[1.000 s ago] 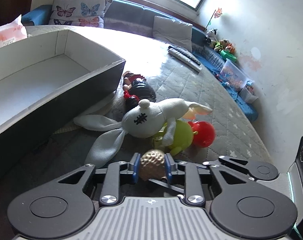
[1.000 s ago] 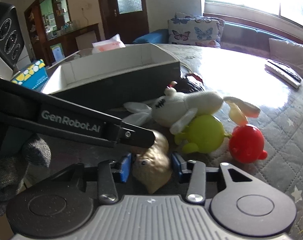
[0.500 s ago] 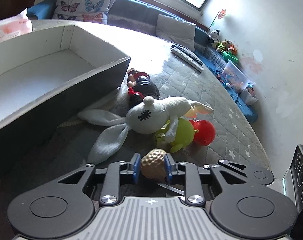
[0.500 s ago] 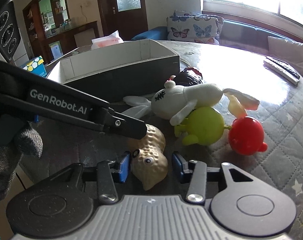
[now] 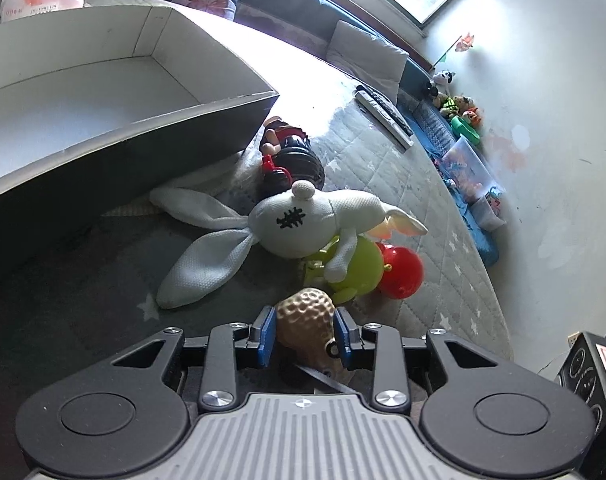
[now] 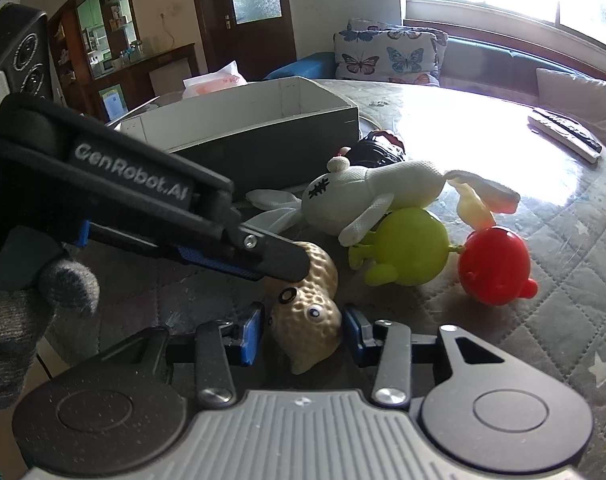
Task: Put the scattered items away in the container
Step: 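Close the left gripper on the tan peanut plush, then carry the peanut plush into the box and open the left gripper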
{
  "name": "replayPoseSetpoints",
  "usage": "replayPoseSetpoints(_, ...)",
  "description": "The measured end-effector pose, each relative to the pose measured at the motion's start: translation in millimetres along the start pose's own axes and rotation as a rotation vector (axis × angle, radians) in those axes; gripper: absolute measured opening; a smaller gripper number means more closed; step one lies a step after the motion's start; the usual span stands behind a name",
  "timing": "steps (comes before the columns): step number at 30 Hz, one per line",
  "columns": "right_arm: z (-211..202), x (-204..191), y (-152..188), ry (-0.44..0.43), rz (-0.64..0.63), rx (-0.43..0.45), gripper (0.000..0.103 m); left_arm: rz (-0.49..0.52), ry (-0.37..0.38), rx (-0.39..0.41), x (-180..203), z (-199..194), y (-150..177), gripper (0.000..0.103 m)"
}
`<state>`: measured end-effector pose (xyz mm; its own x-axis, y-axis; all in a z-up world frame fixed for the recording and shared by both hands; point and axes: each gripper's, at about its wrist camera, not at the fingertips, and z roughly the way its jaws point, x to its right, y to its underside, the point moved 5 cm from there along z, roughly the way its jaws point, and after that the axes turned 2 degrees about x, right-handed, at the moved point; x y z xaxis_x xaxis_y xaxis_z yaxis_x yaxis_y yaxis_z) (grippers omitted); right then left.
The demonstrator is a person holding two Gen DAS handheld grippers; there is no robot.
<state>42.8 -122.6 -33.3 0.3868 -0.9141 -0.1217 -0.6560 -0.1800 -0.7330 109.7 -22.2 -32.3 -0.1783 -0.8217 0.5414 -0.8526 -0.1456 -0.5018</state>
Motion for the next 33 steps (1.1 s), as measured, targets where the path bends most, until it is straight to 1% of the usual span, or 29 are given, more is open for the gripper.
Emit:
replayPoseSetpoints(1,0.6,-0.2,0.1,-0.004,0.000,-0.002,0.038,-0.007,0.000,-0.006,-0.3,2.7,0.0,0.037)
replayPoseSetpoints(3,2.5,-1.3,0.9,-0.005,-0.003,-0.008,0.037,-0.028,0.013,-0.016,-0.7,6.7,1.5,0.038)
replayPoseSetpoints(5,3.4,-1.7,1.4,0.000,-0.007,-0.010,0.037,-0.022,0.013,-0.011,0.6,6.9,2.4,0.038)
replayPoseSetpoints(8,1.4,-1.4,0.4,-0.009,-0.001,-0.005,0.037,-0.040,0.022,-0.014,-1.8,4.8,2.7,0.037)
replayPoseSetpoints(14,-0.6,-10.1,-6.7,-0.018,-0.035,0.010,0.037,-0.032,0.022,0.024,-2.3,-8.1,-0.8,0.037)
replayPoseSetpoints(18,-3.7,-17.8,-20.5,-0.031,-0.075,0.041,0.037,-0.052,0.035,0.071,-4.8,-25.1,-13.5,0.037)
replayPoseSetpoints(21,-3.0,-23.7,-42.3,-0.047,-0.110,0.076,0.037,-0.048,0.029,0.122,-6.2,-38.4,-30.3,0.037)
replayPoseSetpoints(26,8.7,-32.4,-86.6,-0.067,-0.179,0.128,0.037,-0.051,0.012,0.197,-13.7,-56.2,-69.7,0.037)
replayPoseSetpoints(30,27.6,-37.3,-124.1,-0.083,-0.208,0.136,0.036,-0.061,-0.015,0.245,-26.0,-60.3,-103.3,0.037)
replayPoseSetpoints(33,51.5,-42.5,-147.1,-0.089,-0.232,0.127,0.036,-0.088,-0.033,0.263,-41.9,-55.6,-127.8,0.036)
